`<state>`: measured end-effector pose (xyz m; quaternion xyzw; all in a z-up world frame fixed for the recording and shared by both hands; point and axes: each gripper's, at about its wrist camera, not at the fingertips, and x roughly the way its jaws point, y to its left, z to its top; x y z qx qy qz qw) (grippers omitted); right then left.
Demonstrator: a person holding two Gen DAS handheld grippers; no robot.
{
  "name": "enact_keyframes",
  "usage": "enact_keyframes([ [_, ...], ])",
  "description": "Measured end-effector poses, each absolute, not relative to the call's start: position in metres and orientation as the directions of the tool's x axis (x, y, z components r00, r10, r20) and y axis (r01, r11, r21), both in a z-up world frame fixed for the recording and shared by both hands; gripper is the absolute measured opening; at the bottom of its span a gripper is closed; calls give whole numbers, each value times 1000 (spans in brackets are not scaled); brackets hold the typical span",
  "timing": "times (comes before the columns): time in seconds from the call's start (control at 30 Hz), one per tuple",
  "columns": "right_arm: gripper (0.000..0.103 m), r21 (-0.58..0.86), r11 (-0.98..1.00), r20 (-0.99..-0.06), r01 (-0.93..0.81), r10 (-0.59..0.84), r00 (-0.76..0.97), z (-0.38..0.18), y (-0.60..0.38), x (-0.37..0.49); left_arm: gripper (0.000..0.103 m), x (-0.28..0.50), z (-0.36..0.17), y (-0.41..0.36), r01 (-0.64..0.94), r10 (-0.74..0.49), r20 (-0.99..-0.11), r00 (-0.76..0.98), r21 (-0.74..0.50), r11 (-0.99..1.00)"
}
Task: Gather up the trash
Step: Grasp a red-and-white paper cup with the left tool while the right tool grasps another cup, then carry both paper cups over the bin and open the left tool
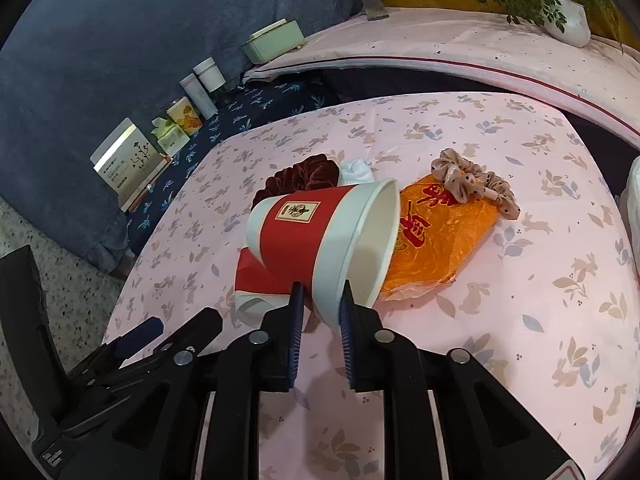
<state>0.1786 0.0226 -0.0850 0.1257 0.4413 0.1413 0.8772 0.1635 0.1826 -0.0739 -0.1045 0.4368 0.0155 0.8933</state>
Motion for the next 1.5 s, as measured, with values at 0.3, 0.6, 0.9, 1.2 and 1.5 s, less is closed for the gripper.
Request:
enact_keyframes([
  [0.3,3,307,946,-701,-107,300,647,-59,2,168,94,176,-78,152,-62,-119,-792,599,-194,979],
  [0.6,3,309,950,-686,-36,250,683,-50,-35,160,80,196,-93,122,-20,-115,-809,577,-155,988],
  [0.9,3,314,949,-681,-16,237,693,-52,-49,155,61,191,-89,117,-16,-104,-809,579,-139,990],
  [1.2,3,329,944,-654,-5,232,721,-40,-65,144,60,175,-48,99,18,-120,-758,641,-142,990],
  [1.5,4,346,938,-614,40,194,765,-21,-103,124,60,165,-11,47,120,-178,-711,681,-131,984],
])
